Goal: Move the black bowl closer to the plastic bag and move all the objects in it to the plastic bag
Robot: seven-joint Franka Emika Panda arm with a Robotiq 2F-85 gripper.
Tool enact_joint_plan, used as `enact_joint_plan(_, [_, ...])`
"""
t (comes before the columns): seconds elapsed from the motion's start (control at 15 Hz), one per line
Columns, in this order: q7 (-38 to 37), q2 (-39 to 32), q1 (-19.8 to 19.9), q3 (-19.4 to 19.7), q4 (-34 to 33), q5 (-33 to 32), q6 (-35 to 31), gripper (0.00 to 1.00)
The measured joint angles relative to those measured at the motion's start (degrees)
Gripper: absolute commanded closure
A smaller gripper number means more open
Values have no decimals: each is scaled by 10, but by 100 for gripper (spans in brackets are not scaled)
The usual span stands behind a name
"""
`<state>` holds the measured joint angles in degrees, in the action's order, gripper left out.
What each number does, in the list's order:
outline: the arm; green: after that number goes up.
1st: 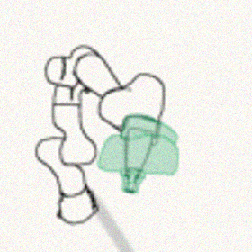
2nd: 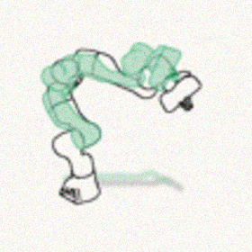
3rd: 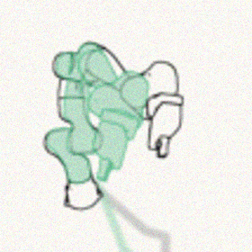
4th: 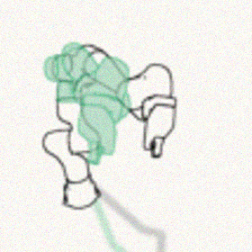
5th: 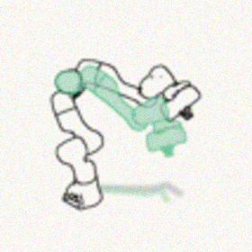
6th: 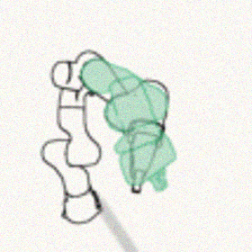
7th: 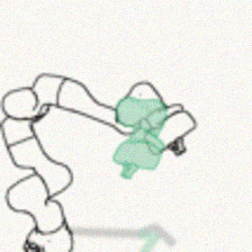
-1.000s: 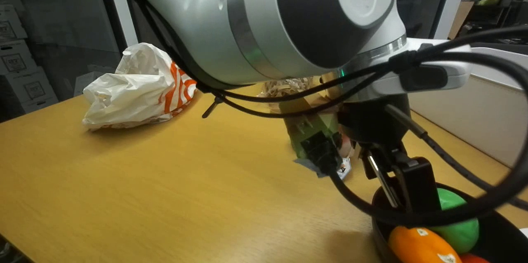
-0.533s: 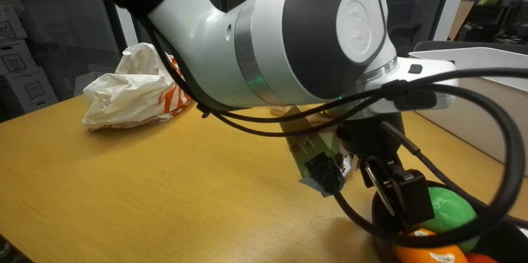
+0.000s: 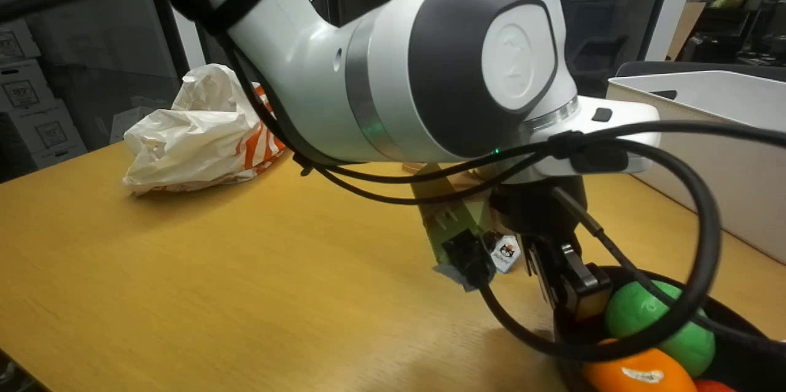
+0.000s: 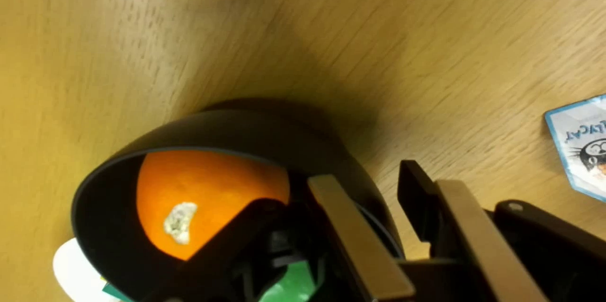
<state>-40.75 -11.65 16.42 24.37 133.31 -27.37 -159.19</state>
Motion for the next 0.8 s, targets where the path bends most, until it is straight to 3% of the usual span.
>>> enact_joint_plan(0.2, [23, -1, -2, -1, 0, 31, 0, 96])
enact_joint_plan(0.4, [82, 8, -2, -6, 0, 88, 2, 93])
enact_joint_plan(0.6, [190, 30, 1, -32, 5, 205, 27, 93])
enact_joint_plan(0.8, [294, 70, 2, -62, 8, 314, 105, 93])
